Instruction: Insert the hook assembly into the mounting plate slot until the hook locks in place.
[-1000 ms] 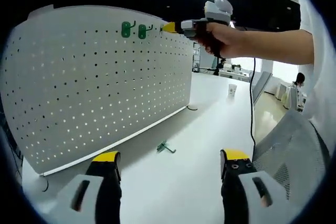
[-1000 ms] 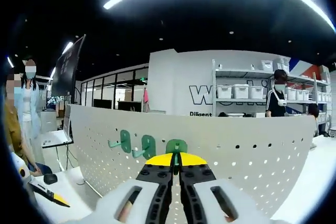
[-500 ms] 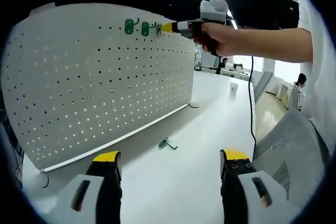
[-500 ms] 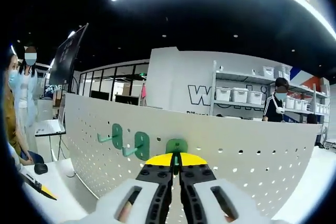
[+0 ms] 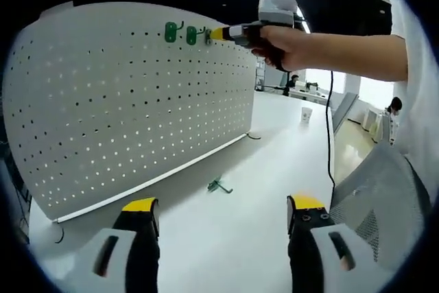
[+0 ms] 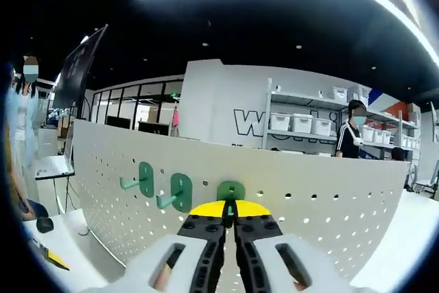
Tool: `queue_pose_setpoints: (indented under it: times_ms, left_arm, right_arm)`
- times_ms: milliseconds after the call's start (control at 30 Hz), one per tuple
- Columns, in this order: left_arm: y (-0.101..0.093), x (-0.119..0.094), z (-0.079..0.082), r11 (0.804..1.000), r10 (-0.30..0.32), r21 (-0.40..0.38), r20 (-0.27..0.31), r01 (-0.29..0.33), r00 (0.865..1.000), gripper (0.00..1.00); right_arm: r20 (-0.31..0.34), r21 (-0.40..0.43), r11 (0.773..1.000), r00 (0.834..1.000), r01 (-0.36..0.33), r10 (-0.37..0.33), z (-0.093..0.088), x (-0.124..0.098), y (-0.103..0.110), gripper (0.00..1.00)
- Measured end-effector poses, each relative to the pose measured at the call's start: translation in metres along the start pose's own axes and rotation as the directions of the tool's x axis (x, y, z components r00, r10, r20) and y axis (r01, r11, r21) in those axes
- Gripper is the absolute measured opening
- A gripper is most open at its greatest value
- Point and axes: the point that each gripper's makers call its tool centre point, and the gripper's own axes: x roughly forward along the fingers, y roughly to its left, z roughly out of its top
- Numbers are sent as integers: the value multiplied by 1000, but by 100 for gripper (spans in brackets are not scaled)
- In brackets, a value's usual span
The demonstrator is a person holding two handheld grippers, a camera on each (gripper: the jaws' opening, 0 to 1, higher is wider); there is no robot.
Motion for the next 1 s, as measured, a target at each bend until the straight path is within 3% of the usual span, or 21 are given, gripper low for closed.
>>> queue_pose_setpoints:
  times_ms: [233,433,700,1000]
  left_arm:
    - [-1,-1,1,1000,-4,6,-3,4,1000,78]
    - [1,-3,1,1000,2,8,-4,-2,1000,78]
    - [1,-3,-1,1000,2,7,-9,-2,1000,78]
    - [0,-1,-2,1000,-3,10,-18,3,1000,77]
  right_arm:
    - [6,36,997,997,74,-74,-1,2,-1,1]
    - [8,43,996,997,81,-82,-1,0,-2,1]
    - [0,81,995,998,61,-62,-1,-2,-1,3]
    - [31,46,999,1000,-3,1,-1,-12,3,16]
